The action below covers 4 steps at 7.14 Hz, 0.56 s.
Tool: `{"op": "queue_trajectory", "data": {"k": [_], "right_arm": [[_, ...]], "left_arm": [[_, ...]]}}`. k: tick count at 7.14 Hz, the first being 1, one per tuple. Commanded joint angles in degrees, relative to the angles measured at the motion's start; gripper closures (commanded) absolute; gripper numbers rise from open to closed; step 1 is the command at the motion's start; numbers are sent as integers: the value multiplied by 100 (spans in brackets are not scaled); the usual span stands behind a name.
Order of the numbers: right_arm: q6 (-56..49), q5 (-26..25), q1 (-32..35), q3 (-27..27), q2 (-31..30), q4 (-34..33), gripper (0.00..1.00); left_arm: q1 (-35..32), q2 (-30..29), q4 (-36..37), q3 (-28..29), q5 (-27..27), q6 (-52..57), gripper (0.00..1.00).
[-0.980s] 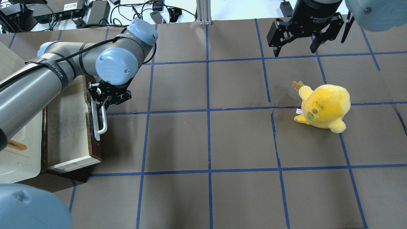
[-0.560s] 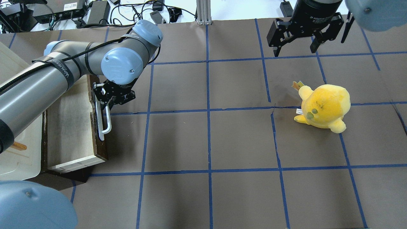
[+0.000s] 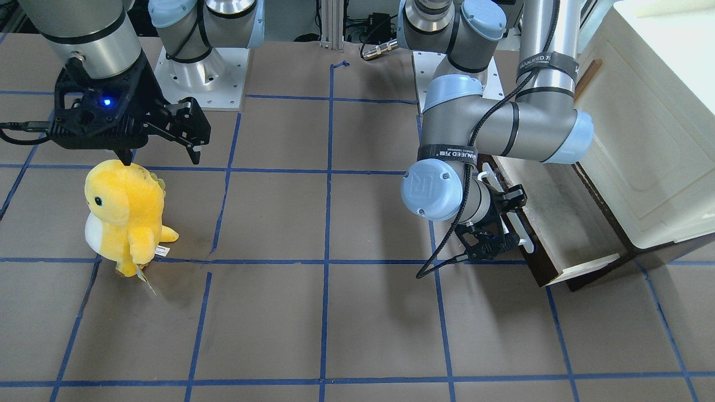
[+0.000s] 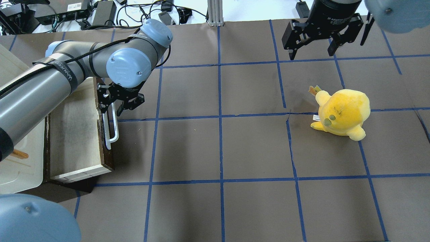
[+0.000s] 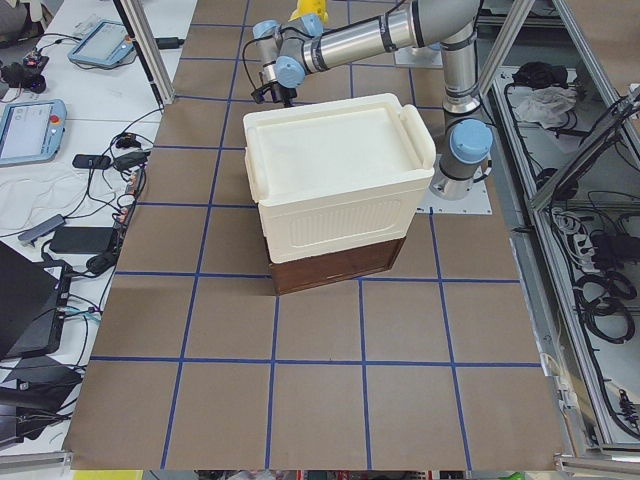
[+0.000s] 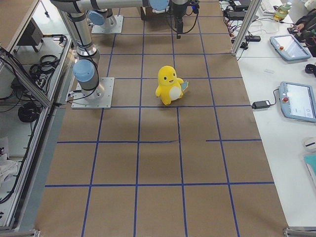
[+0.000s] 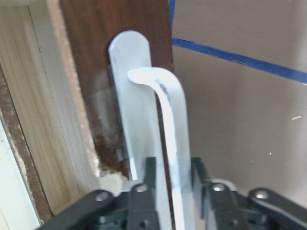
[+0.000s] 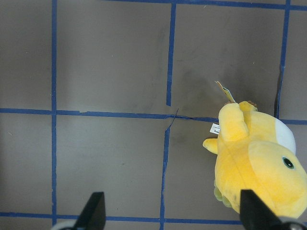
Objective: Pull drawer sideways
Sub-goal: 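Open the left gripper and lift it away from the handle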
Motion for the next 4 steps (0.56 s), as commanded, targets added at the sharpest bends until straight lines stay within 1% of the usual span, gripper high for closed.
{"op": "queue_trajectory", "data": {"k": [1,2,3,4], "right_arm": [[0,7,0,0,0,0,0],[0,-2,0,0,0,0,0],[0,7,0,0,0,0,0],[0,-2,0,0,0,0,0]], "left_arm": [[-40,208,-35,408,-677,267,0],[-57,419,-227,724,-1014,486,0],[-84,621,-342,936,-1131,932,0],[-75,814,-299,990,-1575,1415,0]]}}
